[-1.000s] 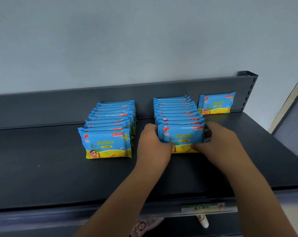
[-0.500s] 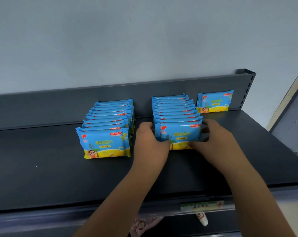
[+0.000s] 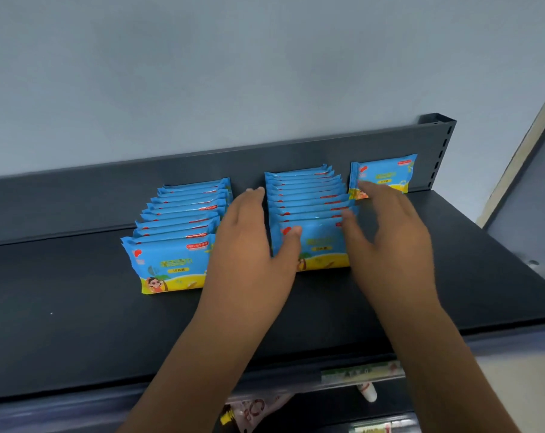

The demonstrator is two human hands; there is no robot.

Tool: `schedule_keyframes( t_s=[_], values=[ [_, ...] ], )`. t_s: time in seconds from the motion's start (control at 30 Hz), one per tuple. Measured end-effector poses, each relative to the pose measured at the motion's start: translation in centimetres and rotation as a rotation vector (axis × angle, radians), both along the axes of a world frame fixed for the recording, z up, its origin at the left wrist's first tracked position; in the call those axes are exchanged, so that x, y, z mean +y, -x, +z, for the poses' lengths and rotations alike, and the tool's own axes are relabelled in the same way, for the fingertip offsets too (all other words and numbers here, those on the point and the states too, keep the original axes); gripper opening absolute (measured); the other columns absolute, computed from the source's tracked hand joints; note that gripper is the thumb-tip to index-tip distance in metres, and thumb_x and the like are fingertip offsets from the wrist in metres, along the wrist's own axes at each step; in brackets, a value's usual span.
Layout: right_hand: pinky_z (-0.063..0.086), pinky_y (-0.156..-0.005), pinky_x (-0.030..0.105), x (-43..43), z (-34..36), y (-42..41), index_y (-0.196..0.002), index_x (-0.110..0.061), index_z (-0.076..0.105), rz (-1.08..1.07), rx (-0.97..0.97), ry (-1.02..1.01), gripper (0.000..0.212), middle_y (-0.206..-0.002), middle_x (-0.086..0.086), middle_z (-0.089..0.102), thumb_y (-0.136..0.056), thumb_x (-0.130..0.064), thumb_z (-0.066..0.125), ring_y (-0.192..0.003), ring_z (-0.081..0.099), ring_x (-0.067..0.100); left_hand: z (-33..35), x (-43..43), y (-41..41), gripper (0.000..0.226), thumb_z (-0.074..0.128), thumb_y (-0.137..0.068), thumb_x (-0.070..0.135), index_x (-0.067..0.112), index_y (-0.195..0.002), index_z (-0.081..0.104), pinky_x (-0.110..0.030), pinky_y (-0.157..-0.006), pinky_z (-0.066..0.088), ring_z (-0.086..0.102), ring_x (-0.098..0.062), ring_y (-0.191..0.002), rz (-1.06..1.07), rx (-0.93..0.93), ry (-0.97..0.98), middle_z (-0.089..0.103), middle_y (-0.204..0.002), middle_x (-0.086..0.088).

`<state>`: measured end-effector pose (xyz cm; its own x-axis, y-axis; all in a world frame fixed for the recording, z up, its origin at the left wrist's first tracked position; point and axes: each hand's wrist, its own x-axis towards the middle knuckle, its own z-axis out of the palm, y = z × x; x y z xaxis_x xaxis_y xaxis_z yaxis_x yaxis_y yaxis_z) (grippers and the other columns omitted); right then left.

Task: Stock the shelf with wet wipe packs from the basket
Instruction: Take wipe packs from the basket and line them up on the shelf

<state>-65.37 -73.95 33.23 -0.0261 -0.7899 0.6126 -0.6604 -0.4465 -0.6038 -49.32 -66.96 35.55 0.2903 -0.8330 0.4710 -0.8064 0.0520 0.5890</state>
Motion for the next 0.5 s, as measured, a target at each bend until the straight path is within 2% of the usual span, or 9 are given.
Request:
schedule_keyframes(
  t_s=[0.03, 0.1, 0.23, 0.33, 0.5],
  values=[
    [0.042, -0.096, 0.024, 0.3, 0.3, -0.4, -0.136, -0.018, 0.058, 0.032, -0.017, 0.044, 0.039, -0.135, 0.0, 0.061, -0.098, -0.028, 0.063, -0.127, 0.054, 0.016, 0.2, 0.3, -0.3, 0.065, 0.065, -0.096, 0.042, 0.019, -0.152, 0.042, -0.028, -0.121, 0.029, 0.035, -0.012, -0.146, -0.001, -0.034, 0.007, 0.044, -0.155, 0.003],
    [0.047, -0.104, 0.034, 0.9, 0.8, -1.8, -0.133, -0.015, 0.061, 0.141, -0.018, 0.117, 0.036, -0.134, 0.003, 0.063, -0.1, -0.029, 0.057, -0.131, 0.054, 0.019, 0.6, 1.0, -1.3, 0.059, 0.061, -0.098, 0.045, 0.017, -0.148, 0.049, -0.038, -0.121, 0.033, 0.039, -0.017, -0.146, 0.004, -0.124, 0.028, 0.049, -0.153, 0.001],
    [0.042, -0.112, 0.037, 2.7, 1.4, -6.3, -0.133, -0.01, 0.063, 0.389, 0.048, 0.181, 0.038, -0.134, 0.004, 0.064, -0.101, -0.03, 0.055, -0.134, 0.053, 0.022, 1.1, 3.4, -5.3, 0.052, 0.055, -0.098, 0.044, 0.01, -0.137, 0.06, -0.043, -0.12, 0.033, 0.044, -0.029, -0.144, 0.108, -0.301, 0.094, 0.057, -0.147, -0.007],
    [0.042, -0.112, 0.041, 4.9, 1.4, -11.0, -0.13, -0.007, 0.064, 0.534, 0.09, 0.203, 0.038, -0.132, 0.007, 0.064, -0.1, -0.029, 0.056, -0.134, 0.053, 0.025, 0.2, 6.7, -9.7, 0.048, 0.057, -0.098, 0.038, 0.004, -0.132, 0.062, -0.051, -0.117, 0.036, 0.049, -0.038, -0.138, 0.231, -0.407, 0.089, 0.061, -0.141, -0.015],
    [0.04, -0.111, 0.041, 11.3, 0.3, -20.3, -0.127, -0.009, 0.066, 0.761, 0.131, 0.195, 0.035, -0.126, 0.008, 0.066, -0.099, -0.029, 0.057, -0.132, 0.053, 0.028, -2.1, 16.5, -17.7, 0.044, 0.058, -0.1, 0.034, 0.001, -0.127, 0.065, -0.053, -0.115, 0.038, 0.051, -0.041, -0.134, 0.433, -0.415, 0.076, 0.062, -0.137, -0.019]
  ],
)
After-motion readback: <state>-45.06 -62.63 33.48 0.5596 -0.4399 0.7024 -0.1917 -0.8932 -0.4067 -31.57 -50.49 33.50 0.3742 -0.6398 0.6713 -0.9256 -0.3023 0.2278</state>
